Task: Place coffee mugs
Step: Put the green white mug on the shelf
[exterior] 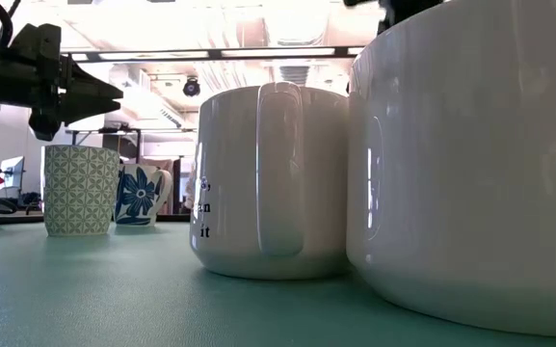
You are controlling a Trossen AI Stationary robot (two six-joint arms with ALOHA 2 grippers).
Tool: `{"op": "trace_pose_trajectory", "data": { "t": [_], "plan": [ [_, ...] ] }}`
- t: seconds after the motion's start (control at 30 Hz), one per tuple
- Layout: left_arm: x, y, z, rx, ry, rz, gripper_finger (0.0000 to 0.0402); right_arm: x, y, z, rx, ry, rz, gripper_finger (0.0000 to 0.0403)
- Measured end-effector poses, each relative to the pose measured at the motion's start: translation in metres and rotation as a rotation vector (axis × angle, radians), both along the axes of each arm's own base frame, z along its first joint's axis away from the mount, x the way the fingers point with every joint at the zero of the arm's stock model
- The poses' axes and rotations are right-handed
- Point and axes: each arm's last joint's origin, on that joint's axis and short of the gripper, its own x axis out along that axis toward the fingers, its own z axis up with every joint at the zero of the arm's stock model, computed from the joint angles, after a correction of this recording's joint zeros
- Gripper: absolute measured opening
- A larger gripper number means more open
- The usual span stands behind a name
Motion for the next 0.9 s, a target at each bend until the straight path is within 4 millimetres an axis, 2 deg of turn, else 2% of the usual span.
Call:
{"op": "trace_pose_trajectory", "data": {
  "t": [0.13,0.3,0.6,0.9],
  "plan": [
    [0.0,0.0,0.0,0.0,0.0,0.0,0.0123,0.007,0.04,-0.015,-0.03,0.003,0.042,0.0076],
    [0.0,0.0,0.0,0.0,0.0,0.0,0.0123,0.021,0.073,-0.039,-0.031,0.0,0.12,0.0101],
    [0.0,0.0,0.0,0.0,0.0,0.0,0.0123,0.045,0.1,-0.073,0.022,-0.003,0.201,0.0122],
    [0.0,0.0,0.0,0.0,0.0,0.0,0.0123,0.054,0.12,-0.087,0.094,-0.032,0.232,0.0112]
  ]
}}
